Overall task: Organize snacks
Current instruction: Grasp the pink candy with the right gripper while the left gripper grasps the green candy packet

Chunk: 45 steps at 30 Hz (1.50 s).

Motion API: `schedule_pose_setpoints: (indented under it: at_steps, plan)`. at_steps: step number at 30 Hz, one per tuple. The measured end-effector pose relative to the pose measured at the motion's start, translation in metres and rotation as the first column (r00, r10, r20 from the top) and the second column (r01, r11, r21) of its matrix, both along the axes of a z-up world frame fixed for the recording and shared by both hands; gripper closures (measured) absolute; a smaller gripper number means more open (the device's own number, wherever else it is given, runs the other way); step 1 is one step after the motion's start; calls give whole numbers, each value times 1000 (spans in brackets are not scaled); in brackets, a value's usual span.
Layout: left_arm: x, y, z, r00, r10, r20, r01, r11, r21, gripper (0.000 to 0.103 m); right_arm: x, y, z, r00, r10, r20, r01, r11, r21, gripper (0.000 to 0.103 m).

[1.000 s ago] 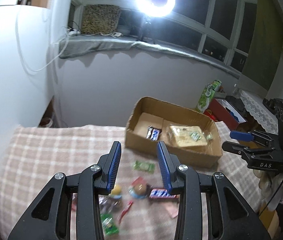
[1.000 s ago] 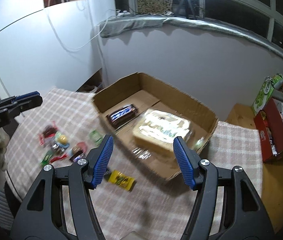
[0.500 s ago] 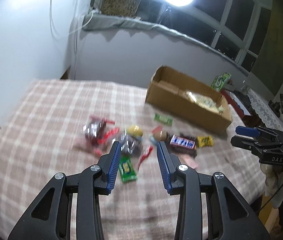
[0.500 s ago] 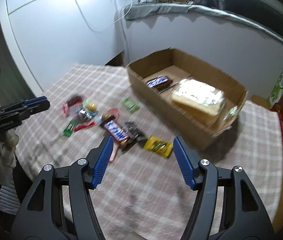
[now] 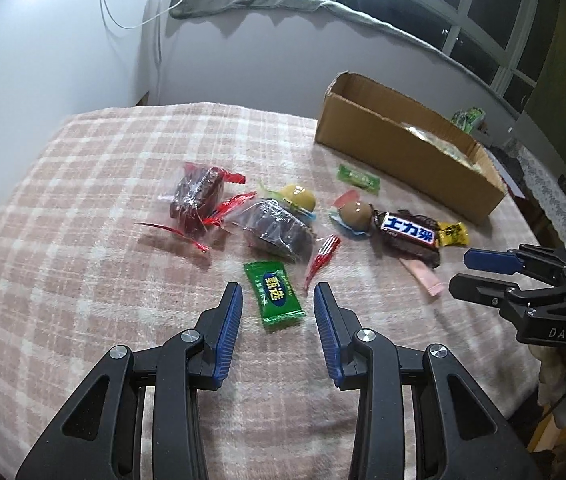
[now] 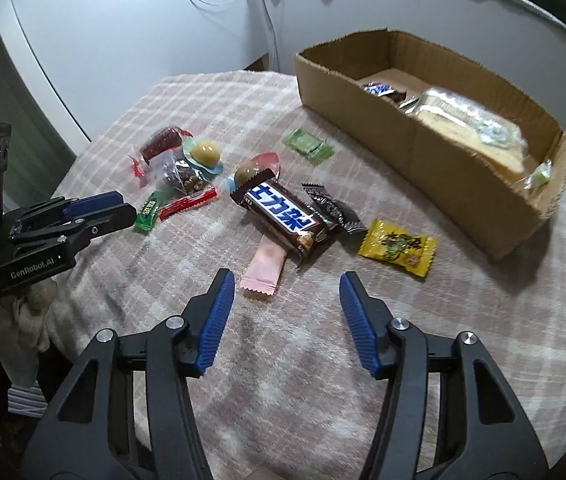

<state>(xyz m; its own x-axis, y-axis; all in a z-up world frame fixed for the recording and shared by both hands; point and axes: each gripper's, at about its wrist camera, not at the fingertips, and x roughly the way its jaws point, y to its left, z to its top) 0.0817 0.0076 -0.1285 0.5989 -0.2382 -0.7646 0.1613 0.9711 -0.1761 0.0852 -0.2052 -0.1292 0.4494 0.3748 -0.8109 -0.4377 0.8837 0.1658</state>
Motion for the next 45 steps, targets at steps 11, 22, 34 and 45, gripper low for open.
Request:
schedule_pose_setpoints:
  at_steps: [11,22,34,45]
  plan:
    - [12,-7,-13,1000,-5,-24,6,998,55,68,13,25,-18,999,6,-33,-8,999,-45,55]
    - [13,-12,-16,1000,-20,4,19,995,99,81,14,39,-19,1000,21,10,-20,990,-139,71]
    - [1,-9,-14,1000,-29,5,28,997,70,81,10,34,-18,999,32,7,-30,991,-133,83]
    - [-8,-10,-7,999,-35,16,35,999,34,81,2,26,-15,1000,27,-1,-27,995,-97,84]
